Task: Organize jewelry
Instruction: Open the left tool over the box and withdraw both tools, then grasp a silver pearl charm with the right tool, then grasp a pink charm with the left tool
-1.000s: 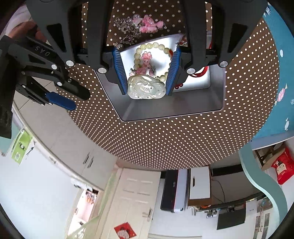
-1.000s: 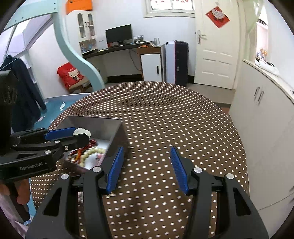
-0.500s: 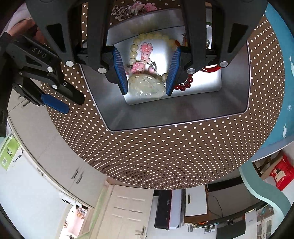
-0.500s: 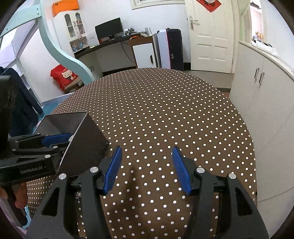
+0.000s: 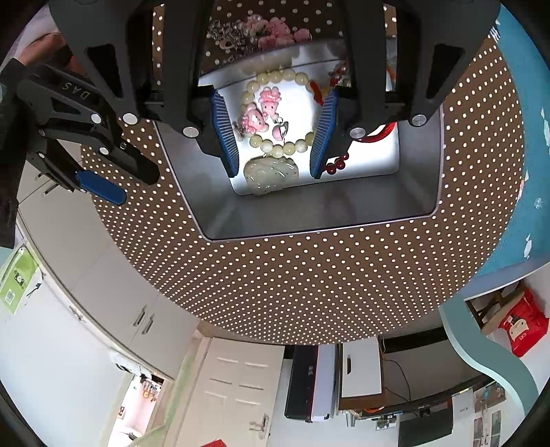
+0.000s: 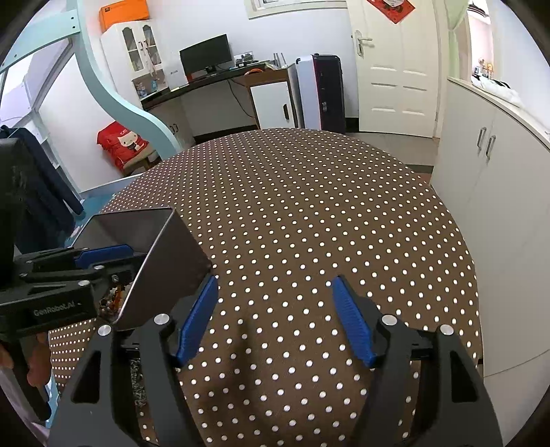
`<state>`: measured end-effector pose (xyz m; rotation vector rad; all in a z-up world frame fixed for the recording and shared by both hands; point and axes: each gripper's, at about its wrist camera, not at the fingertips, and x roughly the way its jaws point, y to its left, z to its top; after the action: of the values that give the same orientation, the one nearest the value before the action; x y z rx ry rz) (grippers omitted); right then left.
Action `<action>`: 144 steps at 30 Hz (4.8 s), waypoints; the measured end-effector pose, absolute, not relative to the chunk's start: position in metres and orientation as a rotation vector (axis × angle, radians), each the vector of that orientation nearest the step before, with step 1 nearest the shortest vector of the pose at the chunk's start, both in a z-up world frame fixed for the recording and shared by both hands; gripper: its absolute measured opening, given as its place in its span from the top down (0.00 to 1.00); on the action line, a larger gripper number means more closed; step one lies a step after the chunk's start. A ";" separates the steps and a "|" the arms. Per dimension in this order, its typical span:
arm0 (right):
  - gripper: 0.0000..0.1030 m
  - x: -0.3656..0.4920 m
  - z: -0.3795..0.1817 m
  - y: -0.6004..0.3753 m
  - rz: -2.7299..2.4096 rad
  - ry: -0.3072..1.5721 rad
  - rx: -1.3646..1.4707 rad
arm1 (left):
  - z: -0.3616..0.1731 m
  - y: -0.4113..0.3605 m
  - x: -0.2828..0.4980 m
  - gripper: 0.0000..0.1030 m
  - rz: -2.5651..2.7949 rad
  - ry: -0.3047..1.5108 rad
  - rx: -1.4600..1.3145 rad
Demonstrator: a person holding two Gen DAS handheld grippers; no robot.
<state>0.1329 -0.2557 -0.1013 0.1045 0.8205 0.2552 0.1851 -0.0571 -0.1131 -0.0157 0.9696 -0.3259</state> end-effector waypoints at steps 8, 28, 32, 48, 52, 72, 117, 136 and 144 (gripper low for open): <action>0.25 0.106 -0.089 -0.248 0.246 0.784 0.071 | -0.086 -0.040 0.150 0.45 -0.352 0.869 -0.017; 0.12 0.068 -0.117 -0.201 0.300 0.755 0.010 | -0.096 0.036 0.067 0.18 -0.266 0.832 -0.048; 0.29 0.074 -0.125 -0.191 0.336 0.803 0.005 | -0.108 0.040 0.065 0.18 -0.261 0.866 -0.072; 0.66 0.080 -0.134 -0.158 0.346 0.863 -0.136 | -0.145 0.008 0.067 0.18 -0.383 0.963 -0.055; 0.68 0.081 -0.136 -0.159 0.350 0.860 -0.145 | -0.149 0.009 0.072 0.18 -0.388 0.975 -0.066; 0.87 0.074 -0.132 -0.176 0.354 0.874 -0.114 | -0.147 0.009 0.090 0.17 -0.382 0.988 -0.069; 0.90 0.076 -0.126 -0.233 0.379 0.879 0.103 | -0.138 0.007 0.094 0.56 -0.366 0.955 -0.148; 0.90 0.086 -0.131 -0.238 0.399 0.891 0.114 | -0.155 -0.016 0.099 0.90 -0.342 0.929 -0.005; 0.90 0.083 -0.121 -0.237 0.387 0.864 0.102 | -0.140 -0.001 0.091 0.90 -0.383 0.895 -0.060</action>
<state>0.0829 -0.2366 -0.1205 0.1024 0.8644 0.3874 0.0906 -0.0013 -0.1401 -0.0603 0.8954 -0.3830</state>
